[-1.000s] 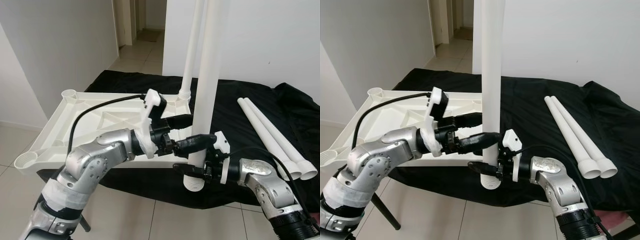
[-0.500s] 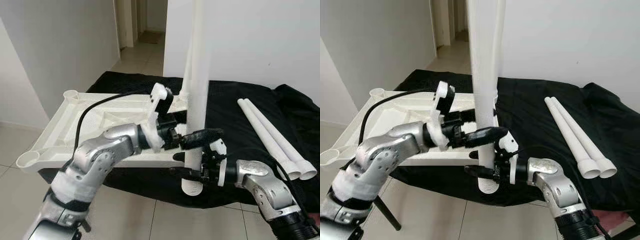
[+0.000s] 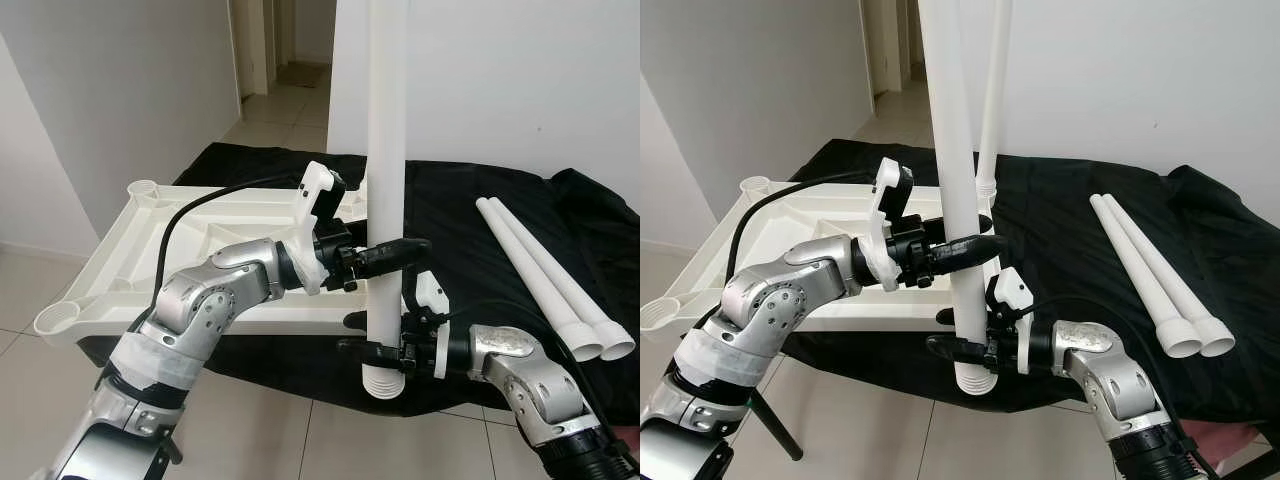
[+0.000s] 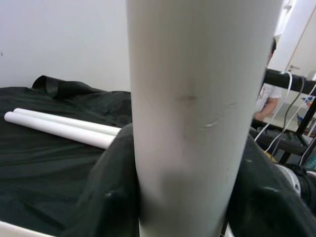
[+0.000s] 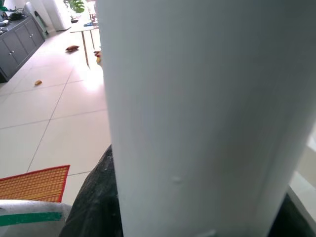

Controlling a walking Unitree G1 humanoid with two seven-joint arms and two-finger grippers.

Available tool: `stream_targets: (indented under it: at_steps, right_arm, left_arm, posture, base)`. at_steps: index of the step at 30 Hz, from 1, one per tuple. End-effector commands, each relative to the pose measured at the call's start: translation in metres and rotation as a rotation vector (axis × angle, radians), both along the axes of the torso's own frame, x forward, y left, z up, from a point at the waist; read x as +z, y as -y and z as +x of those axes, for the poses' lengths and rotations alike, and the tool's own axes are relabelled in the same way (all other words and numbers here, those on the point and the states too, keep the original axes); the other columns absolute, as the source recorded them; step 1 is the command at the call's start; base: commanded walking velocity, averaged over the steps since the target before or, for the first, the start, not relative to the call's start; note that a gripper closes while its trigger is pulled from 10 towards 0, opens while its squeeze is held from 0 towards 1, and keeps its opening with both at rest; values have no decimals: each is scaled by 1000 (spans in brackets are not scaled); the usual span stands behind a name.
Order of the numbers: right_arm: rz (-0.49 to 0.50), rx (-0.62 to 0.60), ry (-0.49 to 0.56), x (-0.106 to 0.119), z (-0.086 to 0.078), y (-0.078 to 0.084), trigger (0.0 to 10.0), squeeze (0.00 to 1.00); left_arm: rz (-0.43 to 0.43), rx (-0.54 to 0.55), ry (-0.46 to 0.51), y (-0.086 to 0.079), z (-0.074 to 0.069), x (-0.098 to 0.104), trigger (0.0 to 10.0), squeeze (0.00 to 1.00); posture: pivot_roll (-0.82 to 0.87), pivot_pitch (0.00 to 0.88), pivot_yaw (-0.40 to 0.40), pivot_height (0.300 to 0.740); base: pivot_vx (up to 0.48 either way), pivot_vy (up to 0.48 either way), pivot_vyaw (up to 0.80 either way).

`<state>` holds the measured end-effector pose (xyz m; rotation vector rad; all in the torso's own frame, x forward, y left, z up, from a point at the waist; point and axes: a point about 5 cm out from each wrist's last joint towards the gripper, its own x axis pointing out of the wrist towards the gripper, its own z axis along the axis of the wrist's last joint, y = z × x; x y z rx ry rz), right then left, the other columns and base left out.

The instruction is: Building children table

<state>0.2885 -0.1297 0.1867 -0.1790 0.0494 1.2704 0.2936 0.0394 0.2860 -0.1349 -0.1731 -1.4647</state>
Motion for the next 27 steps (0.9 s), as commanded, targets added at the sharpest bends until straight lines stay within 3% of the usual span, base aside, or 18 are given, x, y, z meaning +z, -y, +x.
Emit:
stream_targets:
  at_steps: [1, 8, 9, 12, 13, 14, 18, 19, 27]
  right_arm:
    - [3, 10, 13, 2, -2, -1, 10000, 0]
    - [25, -26, 13, 3, 0, 1, 10000, 0]
    - [31, -30, 17, 4, 1, 1, 10000, 447]
    - [36, -34, 23, 5, 1, 1, 10000, 447]
    - [48, -39, 21, 6, 2, 1, 10000, 1000]
    - [59, -49, 28, 8, 3, 1, 10000, 1000]
    - [92, -84, 42, 14, 6, 2, 10000, 1000]
    - [105, -104, 47, 16, 8, 2, 10000, 0]
    - [146, -181, 78, 25, 16, 2, 10000, 0]
  left_arm:
    - [29, -88, 33, 0, -3, 1, 0, 0]
    - [27, -89, 47, 0, -5, 8, 0, 0]
    - [26, -90, 47, 0, -5, 9, 0, 0]
    - [25, -89, 45, -1, -6, 11, 0, 0]
    - [32, -73, 40, -1, -5, 12, 5686, 0]
    - [38, -42, 42, 0, -3, 13, 10000, 0]
    - [41, 51, 35, -1, 4, 20, 10000, 0]
    - [48, 79, 24, -2, 7, 22, 10000, 0]
    - [99, 225, 20, -5, 22, 31, 10000, 0]
  posture:
    - [-7, 69, 25, 740]
    - [-5, 62, 28, 740]
    - [-5, 62, 28, 740]
    - [-5, 62, 28, 740]
    - [-1, 58, 28, 740]
    - [0, 57, 28, 740]
    - [3, 55, 26, 740]
    - [4, 54, 25, 740]
    - [7, 57, 23, 740]
  base:
    - [0, 0, 0]
    - [0, 0, 0]
    - [0, 0, 0]
    - [0, 0, 0]
    - [0, 0, 0]
    - [0, 0, 0]
    - [0, 0, 0]
    - [0, 0, 0]
    - [0, 0, 0]
